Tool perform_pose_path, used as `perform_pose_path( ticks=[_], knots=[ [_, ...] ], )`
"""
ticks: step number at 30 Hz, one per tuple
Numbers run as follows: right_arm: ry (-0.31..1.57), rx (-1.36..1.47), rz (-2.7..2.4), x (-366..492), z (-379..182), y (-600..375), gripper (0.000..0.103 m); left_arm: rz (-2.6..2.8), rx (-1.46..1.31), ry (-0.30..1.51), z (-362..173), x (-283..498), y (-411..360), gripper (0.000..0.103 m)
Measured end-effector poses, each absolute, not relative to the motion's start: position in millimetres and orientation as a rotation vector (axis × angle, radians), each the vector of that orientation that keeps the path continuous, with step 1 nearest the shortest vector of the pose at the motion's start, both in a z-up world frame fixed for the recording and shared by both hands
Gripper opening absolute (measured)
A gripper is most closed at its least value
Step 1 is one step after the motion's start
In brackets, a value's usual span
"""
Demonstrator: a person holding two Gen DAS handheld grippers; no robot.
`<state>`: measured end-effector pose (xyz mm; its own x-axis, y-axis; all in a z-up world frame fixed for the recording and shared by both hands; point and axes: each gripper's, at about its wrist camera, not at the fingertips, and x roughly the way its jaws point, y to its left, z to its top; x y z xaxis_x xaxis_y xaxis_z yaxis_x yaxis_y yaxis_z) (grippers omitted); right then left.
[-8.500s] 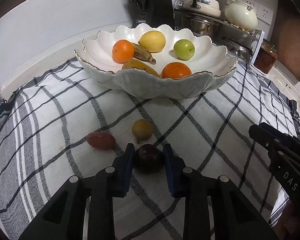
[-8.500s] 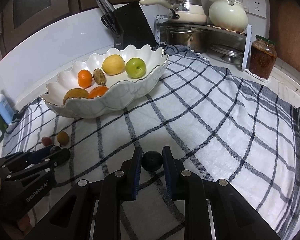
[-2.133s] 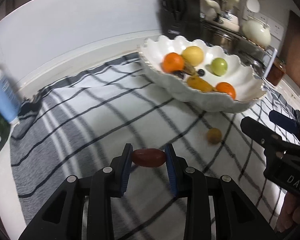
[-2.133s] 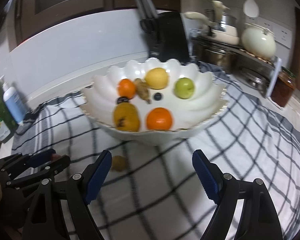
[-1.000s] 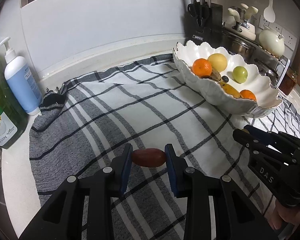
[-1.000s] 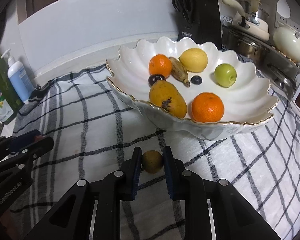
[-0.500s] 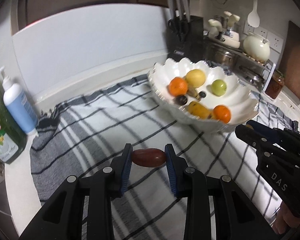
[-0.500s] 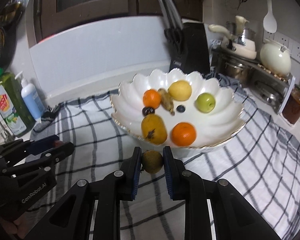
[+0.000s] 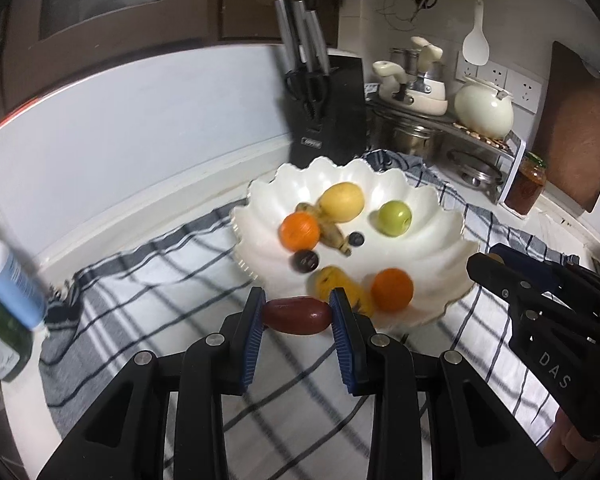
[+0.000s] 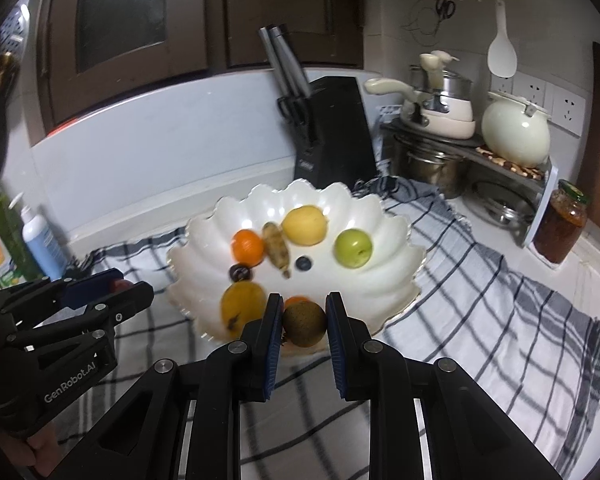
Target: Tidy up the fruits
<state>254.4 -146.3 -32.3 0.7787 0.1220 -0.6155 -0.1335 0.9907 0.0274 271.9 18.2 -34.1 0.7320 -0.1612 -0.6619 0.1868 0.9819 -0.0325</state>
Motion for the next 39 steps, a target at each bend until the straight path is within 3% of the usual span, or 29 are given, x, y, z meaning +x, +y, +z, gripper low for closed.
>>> perform_pose_path(
  ticks=[21, 24, 28, 32, 39],
  knots=[
    [0.734, 0.008, 0.114, 322, -64, -175, 0.023, -0.187, 0.038, 0.791, -64, 339, -7, 0.034],
    [0.731, 0.007, 0.108, 322, -64, -175, 0.026, -0.175, 0.038, 0.791, -65, 339, -6, 0.045],
    [0.705, -0.010, 0.069, 317, -59, -174, 0.058, -0.160, 0.042, 0.781, -62, 336, -3, 0.055],
    [0.664, -0.036, 0.032, 307, -48, -173, 0.077, -0.129, 0.047, 0.771, -57, 329, 1, 0.070],
    [0.630, -0.047, -0.012, 290, -32, -173, 0.090, -0.107, 0.031, 0.764, -48, 310, 7, 0.081]
  ],
)
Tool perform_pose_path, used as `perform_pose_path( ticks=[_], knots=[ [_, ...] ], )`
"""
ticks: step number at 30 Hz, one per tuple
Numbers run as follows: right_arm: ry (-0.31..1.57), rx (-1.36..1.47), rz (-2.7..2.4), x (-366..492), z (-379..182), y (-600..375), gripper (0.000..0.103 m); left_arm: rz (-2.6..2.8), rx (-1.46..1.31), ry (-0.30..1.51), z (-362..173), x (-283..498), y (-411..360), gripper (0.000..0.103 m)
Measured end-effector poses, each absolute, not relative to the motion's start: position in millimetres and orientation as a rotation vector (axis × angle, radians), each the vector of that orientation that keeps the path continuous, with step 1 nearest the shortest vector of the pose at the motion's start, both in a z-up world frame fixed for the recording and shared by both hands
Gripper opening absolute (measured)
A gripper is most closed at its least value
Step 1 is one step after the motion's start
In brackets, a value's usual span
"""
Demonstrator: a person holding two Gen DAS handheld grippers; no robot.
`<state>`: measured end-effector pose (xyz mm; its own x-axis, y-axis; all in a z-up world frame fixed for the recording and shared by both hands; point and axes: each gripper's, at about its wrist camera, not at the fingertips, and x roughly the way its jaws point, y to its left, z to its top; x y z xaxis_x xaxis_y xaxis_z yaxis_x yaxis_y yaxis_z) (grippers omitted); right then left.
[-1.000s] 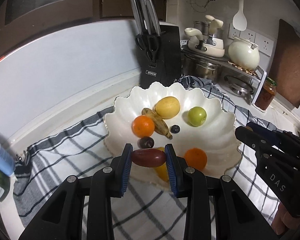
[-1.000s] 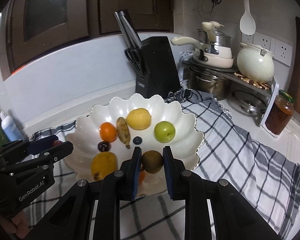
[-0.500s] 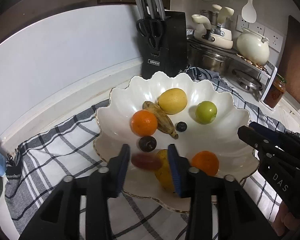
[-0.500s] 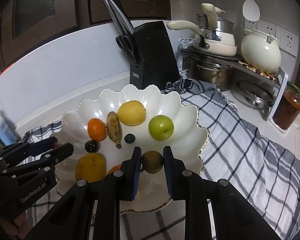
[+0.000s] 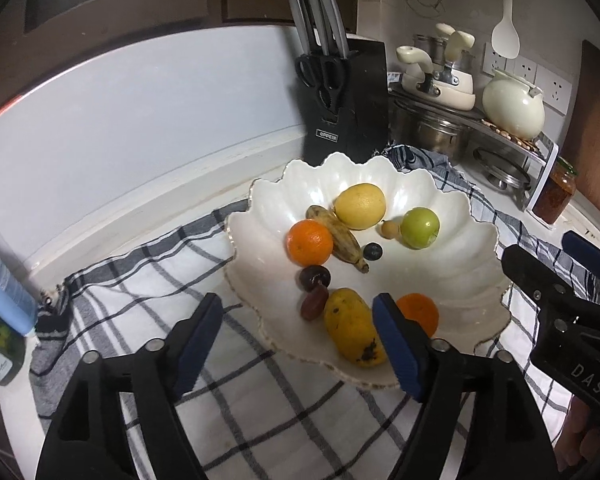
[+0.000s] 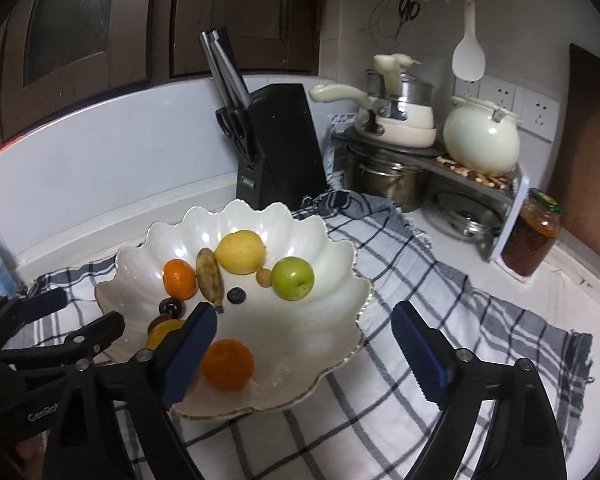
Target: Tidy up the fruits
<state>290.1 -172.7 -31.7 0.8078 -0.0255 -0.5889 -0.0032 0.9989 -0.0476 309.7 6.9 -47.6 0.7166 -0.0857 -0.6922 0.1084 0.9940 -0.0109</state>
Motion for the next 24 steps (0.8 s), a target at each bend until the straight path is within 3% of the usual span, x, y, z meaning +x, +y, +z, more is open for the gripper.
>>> perform_pose_path(
  ticks=[4, 24],
  knots=[
    [0.625, -0.040, -0.014, 274, -26, -173, 0.090, -0.086, 0.036, 0.748, -38, 294, 9, 0.087],
    [0.547, -0.011, 0.012, 173, 10, -168, 0.090, -0.036, 0.007, 0.648, 5, 180, 24, 0.093]
  ],
)
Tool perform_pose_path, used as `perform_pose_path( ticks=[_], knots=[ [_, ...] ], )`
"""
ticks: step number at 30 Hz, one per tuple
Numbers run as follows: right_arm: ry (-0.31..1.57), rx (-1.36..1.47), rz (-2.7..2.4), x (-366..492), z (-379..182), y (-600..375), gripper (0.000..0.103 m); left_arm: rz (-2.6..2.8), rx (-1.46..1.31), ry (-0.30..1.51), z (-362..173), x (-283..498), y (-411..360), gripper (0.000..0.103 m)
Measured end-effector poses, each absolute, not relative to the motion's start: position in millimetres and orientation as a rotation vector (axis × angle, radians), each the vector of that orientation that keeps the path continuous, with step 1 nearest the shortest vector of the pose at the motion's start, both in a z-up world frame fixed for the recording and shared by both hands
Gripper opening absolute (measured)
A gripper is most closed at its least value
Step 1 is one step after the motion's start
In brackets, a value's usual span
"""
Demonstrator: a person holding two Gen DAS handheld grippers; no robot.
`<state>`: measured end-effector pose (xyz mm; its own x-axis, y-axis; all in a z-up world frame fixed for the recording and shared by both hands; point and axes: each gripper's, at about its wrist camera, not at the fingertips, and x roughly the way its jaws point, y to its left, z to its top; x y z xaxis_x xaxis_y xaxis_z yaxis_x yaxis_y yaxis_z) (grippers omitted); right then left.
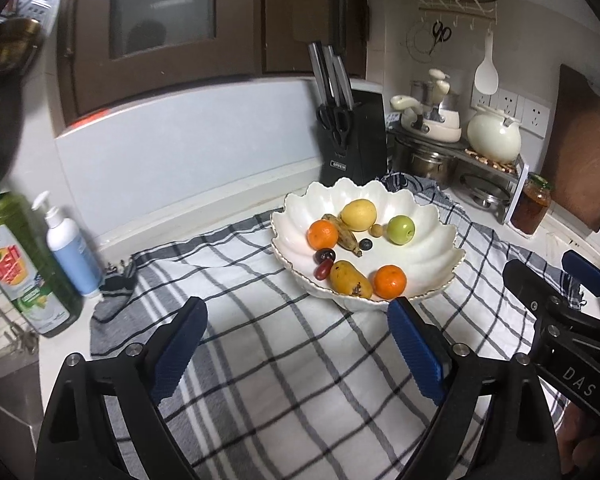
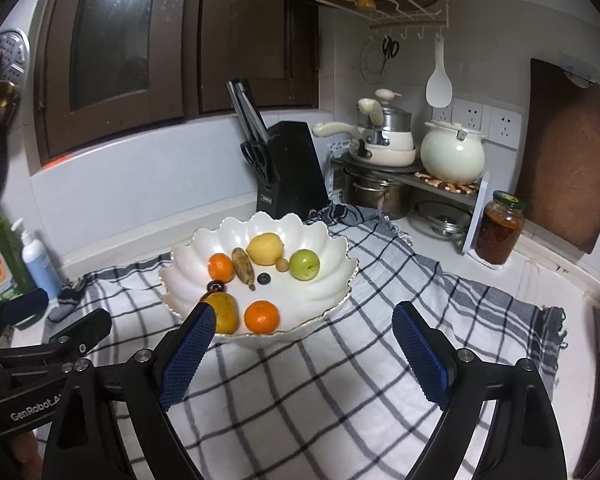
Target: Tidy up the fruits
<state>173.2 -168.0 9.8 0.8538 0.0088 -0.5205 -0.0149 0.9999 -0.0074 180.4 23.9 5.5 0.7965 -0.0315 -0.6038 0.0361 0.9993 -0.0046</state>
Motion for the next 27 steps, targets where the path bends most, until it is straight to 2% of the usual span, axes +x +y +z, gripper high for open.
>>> perform_pose_path(
  ticks=[27],
  knots=[
    [0.508, 0.018, 0.040, 53, 19, -169, 0.090, -0.026, 0.015, 0.580, 16, 56, 30, 0.093]
  ],
)
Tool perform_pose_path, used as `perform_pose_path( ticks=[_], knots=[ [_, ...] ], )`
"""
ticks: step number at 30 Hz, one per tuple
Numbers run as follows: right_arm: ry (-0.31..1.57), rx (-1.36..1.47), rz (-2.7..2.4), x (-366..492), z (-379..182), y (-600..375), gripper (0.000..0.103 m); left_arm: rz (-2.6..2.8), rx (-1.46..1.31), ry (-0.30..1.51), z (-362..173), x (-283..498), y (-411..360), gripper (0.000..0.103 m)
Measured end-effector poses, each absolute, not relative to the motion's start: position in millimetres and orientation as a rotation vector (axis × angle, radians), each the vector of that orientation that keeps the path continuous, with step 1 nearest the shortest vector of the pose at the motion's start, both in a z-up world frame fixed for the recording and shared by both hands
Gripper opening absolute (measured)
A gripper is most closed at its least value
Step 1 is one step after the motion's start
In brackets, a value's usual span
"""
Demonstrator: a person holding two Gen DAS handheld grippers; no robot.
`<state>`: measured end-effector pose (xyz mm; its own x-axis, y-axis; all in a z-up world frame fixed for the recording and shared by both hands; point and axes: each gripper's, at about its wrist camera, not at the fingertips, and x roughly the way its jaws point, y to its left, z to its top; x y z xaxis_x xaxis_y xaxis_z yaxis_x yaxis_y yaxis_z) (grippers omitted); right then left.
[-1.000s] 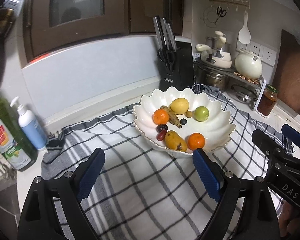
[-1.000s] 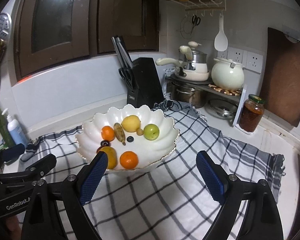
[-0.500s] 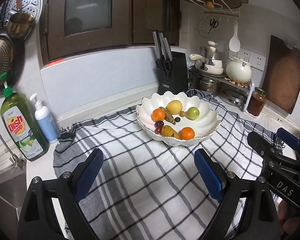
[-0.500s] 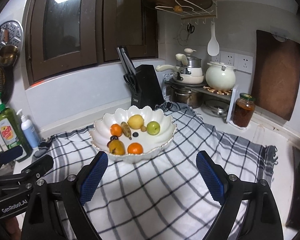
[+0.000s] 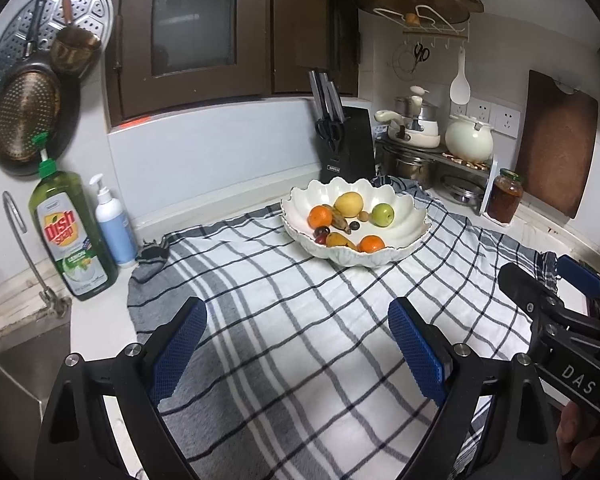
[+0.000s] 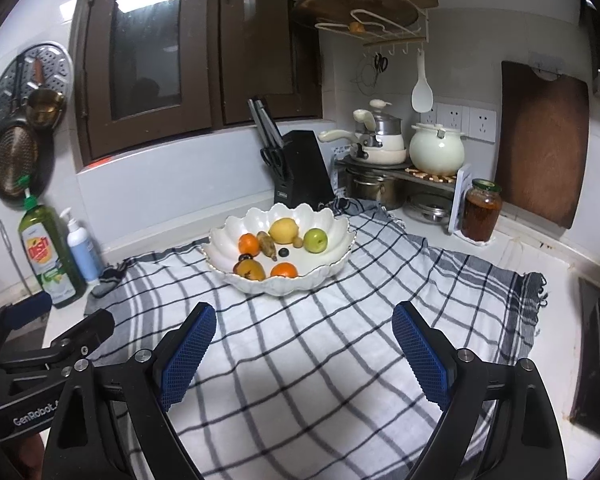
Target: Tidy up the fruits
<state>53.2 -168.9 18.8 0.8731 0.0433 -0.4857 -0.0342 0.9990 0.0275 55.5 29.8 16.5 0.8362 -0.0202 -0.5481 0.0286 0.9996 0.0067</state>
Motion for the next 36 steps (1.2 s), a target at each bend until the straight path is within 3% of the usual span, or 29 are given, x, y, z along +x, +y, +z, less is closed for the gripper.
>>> perform_pose_path(
  ticks=[12, 36],
  knots=[
    [0.488, 0.037, 0.017, 10, 8, -175, 0.091, 0.029, 0.024, 0.545, 6, 12, 32, 0.093],
    [0.504, 0.032, 0.007, 6, 1, -178, 0.090, 0.026, 0.021, 0.554, -2, 8, 32, 0.093]
  ],
)
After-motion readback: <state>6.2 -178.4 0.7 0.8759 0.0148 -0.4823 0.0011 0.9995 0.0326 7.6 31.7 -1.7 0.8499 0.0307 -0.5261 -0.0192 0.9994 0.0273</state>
